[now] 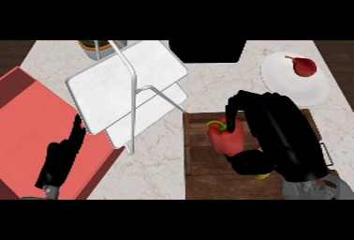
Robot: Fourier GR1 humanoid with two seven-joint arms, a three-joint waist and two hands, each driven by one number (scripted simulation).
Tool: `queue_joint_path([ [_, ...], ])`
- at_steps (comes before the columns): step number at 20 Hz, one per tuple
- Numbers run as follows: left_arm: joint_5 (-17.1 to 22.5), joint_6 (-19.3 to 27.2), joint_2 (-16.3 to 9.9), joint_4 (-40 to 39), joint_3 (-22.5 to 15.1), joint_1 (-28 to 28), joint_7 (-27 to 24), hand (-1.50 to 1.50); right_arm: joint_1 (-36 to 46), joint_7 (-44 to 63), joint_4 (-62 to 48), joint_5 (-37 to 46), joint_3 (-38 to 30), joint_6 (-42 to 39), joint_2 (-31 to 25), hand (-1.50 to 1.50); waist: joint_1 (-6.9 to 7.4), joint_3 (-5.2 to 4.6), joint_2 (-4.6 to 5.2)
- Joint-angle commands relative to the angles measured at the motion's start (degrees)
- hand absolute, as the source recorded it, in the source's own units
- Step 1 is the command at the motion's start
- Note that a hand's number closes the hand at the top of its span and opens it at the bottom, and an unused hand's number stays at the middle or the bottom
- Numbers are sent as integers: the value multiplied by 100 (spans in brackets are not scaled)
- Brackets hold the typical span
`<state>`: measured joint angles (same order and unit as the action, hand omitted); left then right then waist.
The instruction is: Pick the bell pepper from the tray and place it in the tiered shelf
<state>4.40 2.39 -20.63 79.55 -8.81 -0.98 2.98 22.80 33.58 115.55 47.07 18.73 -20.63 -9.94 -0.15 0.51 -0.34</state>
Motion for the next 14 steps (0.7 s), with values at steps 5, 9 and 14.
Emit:
queue_joint_path([
  [5,-123,-178,321,-207,-228,172,-222,0,1980,501,-724,-473,-1103,-320,482,150,74,-57,48],
  [9,-55,-238,324,-392,-71,143,-402,0,2934,789,-1568,-90,-1048,-69,779,150,96,-61,52],
  [14,-180,-55,499,179,-295,233,132,0,3767,355,-3200,215,-1287,644,898,150,169,-56,67],
])
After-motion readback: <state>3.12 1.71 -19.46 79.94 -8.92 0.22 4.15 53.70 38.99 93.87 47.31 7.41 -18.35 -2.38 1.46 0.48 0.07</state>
